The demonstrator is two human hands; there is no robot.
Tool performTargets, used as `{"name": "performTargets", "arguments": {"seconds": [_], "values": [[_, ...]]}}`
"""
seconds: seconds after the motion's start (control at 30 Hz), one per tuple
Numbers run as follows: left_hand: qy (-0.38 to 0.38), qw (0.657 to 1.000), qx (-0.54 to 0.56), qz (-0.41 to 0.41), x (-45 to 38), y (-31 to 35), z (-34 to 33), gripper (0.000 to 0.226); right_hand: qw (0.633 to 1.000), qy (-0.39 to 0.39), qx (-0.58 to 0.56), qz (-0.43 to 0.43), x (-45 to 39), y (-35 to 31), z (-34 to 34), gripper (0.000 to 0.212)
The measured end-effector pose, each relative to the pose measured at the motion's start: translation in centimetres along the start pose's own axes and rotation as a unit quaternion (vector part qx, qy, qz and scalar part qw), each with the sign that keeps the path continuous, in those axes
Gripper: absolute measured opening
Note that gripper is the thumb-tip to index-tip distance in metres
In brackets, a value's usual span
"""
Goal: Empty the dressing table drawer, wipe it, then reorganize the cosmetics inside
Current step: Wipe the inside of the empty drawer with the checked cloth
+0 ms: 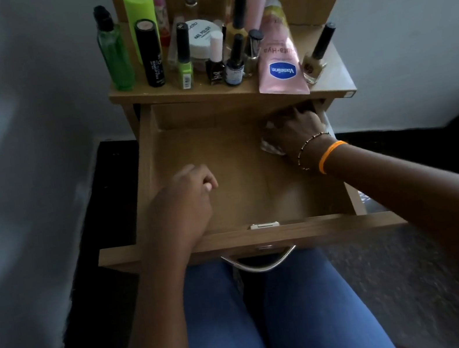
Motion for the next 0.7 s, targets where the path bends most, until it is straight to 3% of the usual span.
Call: {"name": "performTargets", "arguments": {"seconds": [0.13,0.3,0.43,0.53,0.7], "values": [[-0.073,0.997,0.01,-0.004,-0.3,1.6,-1.4,0.013,0.976,0.071,0.205,0.028,-0.4,-0.1,0.0,0.033],[-0.088,0.995,0.032,0.024,-0.2,1.0,-1.5,0.012,0.966,-0.025,0.256,0.009,2.4,-0.3,-2.0,0.043],[-0.099,0.993,0.049,0.033,-0.2,0.8,-1.4,0.014,0.973,-0.155,0.168,0.037,6.2,-0.5,-0.4,0.037],[-0.103,0.992,0.06,0.038,-0.2,0.7,-1.6,0.014,0.951,-0.263,0.126,0.103,8.9,-0.6,1.3,0.029],[-0.03,0.998,0.059,0.007,-0.4,0.8,-1.1,0.012,0.937,-0.345,0.005,0.046,7.7,-0.7,1.1,0.023]]}}
Point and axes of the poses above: each hand's wrist, its own x-axis away from the middle knuckle, its own z-axis out of the back of the hand, y = z × x, the point moved 3 cm from there along -x, towards the middle knuckle, and after that the axes turned 8 degrees about -z, right-handed, at the moved point
